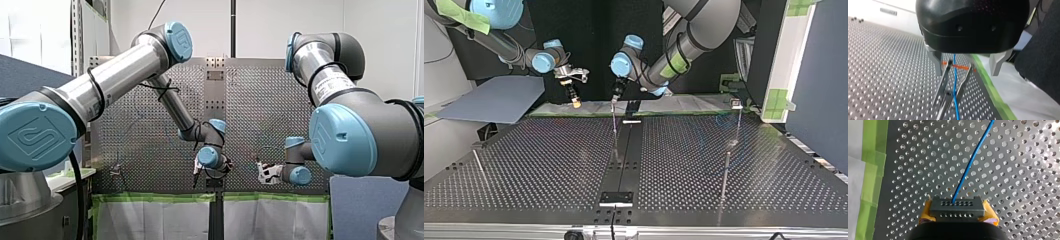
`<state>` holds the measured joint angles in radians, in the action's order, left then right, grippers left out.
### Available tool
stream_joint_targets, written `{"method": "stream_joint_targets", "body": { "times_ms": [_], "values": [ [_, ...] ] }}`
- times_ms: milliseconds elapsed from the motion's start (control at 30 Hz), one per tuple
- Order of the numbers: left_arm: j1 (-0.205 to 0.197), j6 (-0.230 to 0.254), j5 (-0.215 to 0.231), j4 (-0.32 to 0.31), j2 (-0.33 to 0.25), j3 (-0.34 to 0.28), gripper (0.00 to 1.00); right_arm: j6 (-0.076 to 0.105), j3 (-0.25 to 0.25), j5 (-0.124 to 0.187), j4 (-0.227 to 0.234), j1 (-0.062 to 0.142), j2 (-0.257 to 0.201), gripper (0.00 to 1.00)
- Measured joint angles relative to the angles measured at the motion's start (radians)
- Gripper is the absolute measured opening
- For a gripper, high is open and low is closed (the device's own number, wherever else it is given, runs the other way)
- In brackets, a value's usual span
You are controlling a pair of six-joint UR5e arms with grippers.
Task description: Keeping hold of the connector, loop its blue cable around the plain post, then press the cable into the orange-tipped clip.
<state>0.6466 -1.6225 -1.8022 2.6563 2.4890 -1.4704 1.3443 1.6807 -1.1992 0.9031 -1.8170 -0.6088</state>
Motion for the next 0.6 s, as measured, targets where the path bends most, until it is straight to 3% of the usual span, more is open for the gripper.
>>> {"method": "stream_joint_targets", "body": {
  "times_ms": [200,600],
  "values": [
    [0.003,0.001,0.016,-0.001,0.000,-0.005,0.93,0.000,0.000,0.001,-0.001,0.000,0.000,0.00],
    [0.004,-0.009,-0.028,-0.029,-0.023,-0.015,0.95,0.000,0.000,0.001,-0.001,0.000,0.000,0.00]
  ]
}}
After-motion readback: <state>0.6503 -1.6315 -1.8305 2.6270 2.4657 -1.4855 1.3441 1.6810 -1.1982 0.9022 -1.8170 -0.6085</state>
